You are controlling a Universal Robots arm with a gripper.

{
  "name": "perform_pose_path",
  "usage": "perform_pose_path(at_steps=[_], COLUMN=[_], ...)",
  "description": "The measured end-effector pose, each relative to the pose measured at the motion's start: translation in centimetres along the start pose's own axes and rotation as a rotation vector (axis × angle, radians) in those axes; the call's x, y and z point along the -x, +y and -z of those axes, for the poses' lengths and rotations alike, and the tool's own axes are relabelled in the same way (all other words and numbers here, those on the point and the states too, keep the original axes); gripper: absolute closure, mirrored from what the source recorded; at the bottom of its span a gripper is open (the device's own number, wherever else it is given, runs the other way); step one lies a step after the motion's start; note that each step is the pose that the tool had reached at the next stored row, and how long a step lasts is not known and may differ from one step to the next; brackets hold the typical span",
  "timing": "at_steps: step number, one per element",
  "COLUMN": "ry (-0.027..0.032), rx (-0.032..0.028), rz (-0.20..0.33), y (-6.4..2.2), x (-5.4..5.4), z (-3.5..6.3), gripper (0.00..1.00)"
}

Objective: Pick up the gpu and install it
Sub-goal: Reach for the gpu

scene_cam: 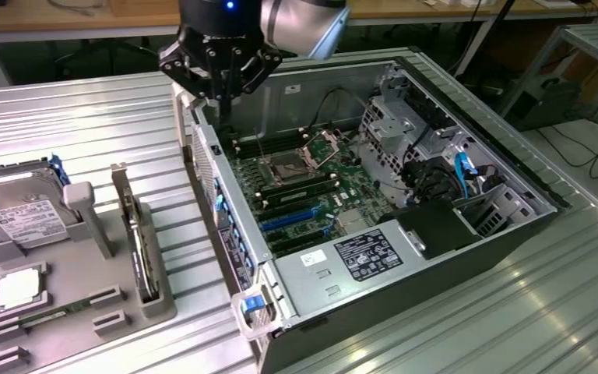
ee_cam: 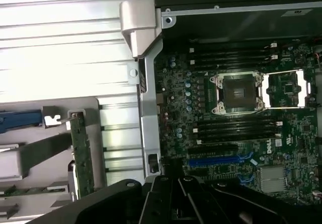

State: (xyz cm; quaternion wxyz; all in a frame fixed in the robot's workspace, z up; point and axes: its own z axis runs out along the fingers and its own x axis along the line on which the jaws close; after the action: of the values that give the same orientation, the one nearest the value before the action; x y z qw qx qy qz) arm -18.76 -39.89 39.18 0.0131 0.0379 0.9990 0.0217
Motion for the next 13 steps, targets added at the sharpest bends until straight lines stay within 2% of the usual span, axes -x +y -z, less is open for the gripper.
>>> perform_pose_path(at_steps=[7, 9, 13], ry=[0.0000, 0.0000, 0.0000], rx=[0.0000, 0.0000, 0.0000], rz=[0.000, 0.000, 0.000], y=[-0.20, -0.29, -0.39], x=[-2.6, -3.7, -5.1], z=[-0.01, -0.02, -0.01], gripper=[0.89, 0.89, 0.89])
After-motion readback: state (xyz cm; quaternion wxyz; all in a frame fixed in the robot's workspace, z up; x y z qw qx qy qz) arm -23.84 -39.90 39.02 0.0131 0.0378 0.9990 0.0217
